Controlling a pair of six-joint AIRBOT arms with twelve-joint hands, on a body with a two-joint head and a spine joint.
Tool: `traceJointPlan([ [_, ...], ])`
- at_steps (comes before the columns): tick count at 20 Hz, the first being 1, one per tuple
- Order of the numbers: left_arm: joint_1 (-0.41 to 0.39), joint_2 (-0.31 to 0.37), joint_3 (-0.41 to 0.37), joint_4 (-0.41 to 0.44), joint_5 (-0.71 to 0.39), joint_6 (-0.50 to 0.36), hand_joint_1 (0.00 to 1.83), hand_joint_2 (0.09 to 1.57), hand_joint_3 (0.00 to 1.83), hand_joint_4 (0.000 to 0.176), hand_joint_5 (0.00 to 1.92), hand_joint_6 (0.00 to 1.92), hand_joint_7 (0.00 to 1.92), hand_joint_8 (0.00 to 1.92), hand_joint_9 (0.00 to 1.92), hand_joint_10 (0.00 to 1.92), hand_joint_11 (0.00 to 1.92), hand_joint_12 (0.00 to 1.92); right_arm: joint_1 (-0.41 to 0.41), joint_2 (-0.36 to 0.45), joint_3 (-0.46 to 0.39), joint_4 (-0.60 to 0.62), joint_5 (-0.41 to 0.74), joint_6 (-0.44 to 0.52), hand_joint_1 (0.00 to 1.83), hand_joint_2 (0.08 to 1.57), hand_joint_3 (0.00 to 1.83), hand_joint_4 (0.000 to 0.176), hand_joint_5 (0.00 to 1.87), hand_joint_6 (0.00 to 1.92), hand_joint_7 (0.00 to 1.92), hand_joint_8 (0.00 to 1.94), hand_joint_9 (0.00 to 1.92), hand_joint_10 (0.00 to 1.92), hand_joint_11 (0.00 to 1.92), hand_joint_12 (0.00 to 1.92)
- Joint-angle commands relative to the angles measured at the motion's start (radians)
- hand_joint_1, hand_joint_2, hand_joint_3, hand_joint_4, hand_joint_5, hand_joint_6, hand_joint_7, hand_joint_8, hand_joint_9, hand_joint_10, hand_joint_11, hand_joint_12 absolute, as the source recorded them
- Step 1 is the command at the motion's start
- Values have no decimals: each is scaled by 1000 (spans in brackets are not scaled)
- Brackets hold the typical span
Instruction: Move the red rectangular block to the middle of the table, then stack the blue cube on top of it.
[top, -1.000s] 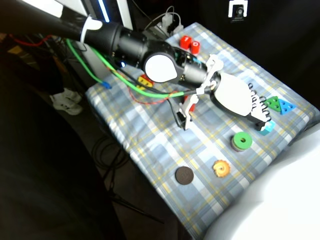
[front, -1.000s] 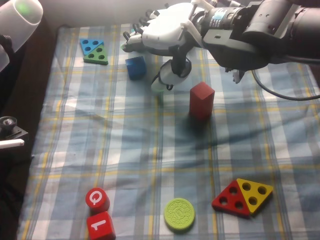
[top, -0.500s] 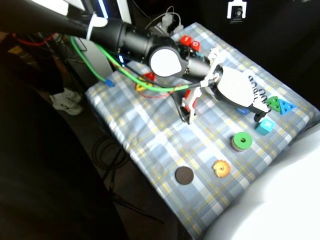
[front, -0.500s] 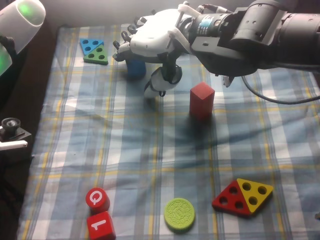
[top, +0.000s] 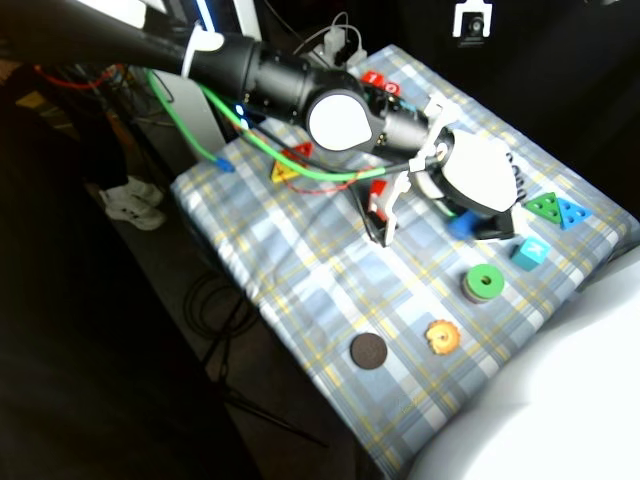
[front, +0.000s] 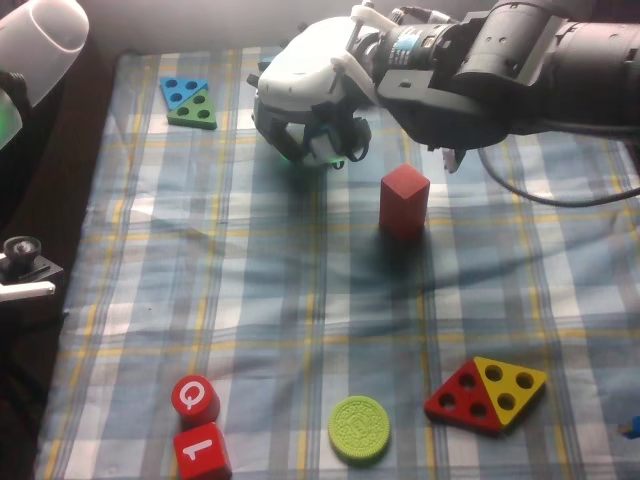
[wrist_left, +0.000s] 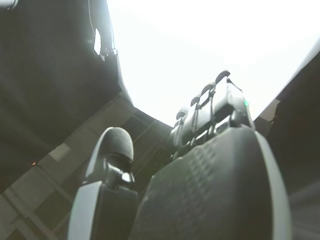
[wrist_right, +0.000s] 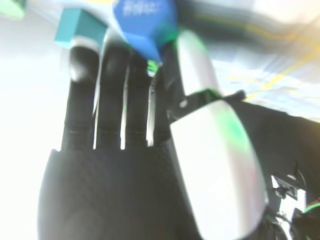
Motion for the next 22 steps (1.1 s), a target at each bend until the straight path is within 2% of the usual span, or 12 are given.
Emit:
traceJointPlan([
  [1, -7, -4, 7, 16, -120, -10, 316, 1447, 6, 54, 0, 0, 0, 0, 0, 0, 0, 0, 28, 18, -11, -4, 114, -4, 1177, 1290, 2, 0, 661, 1215, 699, 1694, 532, 1730, 499, 1921],
  [4, -7, -3, 2, 9, -119, -10, 390, 1461, 5, 31, 0, 0, 0, 0, 0, 0, 0, 0, 52, 100, -96, -5, 175, -4, 1186, 1236, 0, 0, 770, 1124, 769, 1518, 669, 1384, 569, 1862],
  [6, -6, -3, 0, 5, -118, -10, 380, 1457, 3, 33, 0, 0, 0, 0, 0, 0, 0, 0, 59, 147, -147, -15, 203, -4, 1174, 1239, 1, 0, 747, 1180, 773, 1486, 663, 1329, 551, 1834],
  [7, -5, -3, -1, 3, -118, -10, 346, 1462, 3, 45, 0, 0, 0, 0, 0, 0, 0, 0, 63, 176, -174, -15, 222, -4, 1225, 1205, 0, 0, 786, 1059, 863, 1426, 858, 1389, 826, 1774],
  [8, -5, -3, -1, 3, -118, -10, 343, 1458, 1, 50, 0, 0, 0, 0, 0, 0, 0, 0, 66, 198, -197, -15, 238, -2, 1228, 1202, 0, 0, 798, 1033, 864, 1437, 872, 1415, 846, 1783],
  [11, -2, -3, -3, -2, -118, -10, 375, 1446, 0, 55, 18, 6, 0, 0, 0, 0, 0, 0, 70, 234, -238, -214, 347, 277, 1239, 1186, 0, 0, 835, 990, 896, 1389, 888, 1412, 828, 1712],
  [13, -2, -3, -3, -6, -113, -10, 356, 1442, 0, 72, 13, 3, 0, 0, 0, 0, 0, 0, 71, 272, -254, -294, 411, 412, 1323, 1239, 1, 0, 803, 1181, 659, 1380, 670, 1610, 470, 1692],
  [14, -2, -3, -2, -8, -109, -10, 351, 1441, 0, 71, 6, 0, 0, 0, 0, 0, 0, 0, 72, 293, -264, -311, 436, 457, 1335, 1222, 0, 0, 820, 1114, 707, 1363, 707, 1572, 434, 1701],
  [16, -2, -4, 1, -11, -98, -10, 319, 1456, 3, 50, 0, 0, 0, 0, 0, 0, 0, 0, 72, 321, -279, -322, 471, 492, 1237, 1197, 0, 0, 809, 1082, 850, 1363, 801, 1423, 588, 1742],
  [18, -2, -6, 8, -14, -76, -10, 379, 1446, 0, 54, 5, 2, 0, 0, 0, 0, 0, 0, 72, 331, -297, -323, 498, 494, 1232, 1186, 0, 0, 859, 958, 870, 1432, 833, 1619, 680, 1903],
  [19, -2, -6, 10, -14, -65, -10, 366, 1445, 0, 60, 0, 0, 0, 0, 0, 0, 0, 0, 72, 331, -308, -328, 511, 497, 1205, 1188, 1, 0, 867, 1020, 840, 1402, 689, 1464, 454, 1858],
  [22, -2, -11, 17, -17, -49, -10, 411, 1443, 0, 62, 0, 0, 0, 0, 0, 0, 0, 0, 71, 345, -321, -366, 564, 559, 1218, 1147, 0, 0, 1025, 938, 825, 1223, 617, 1134, 282, 1740],
])
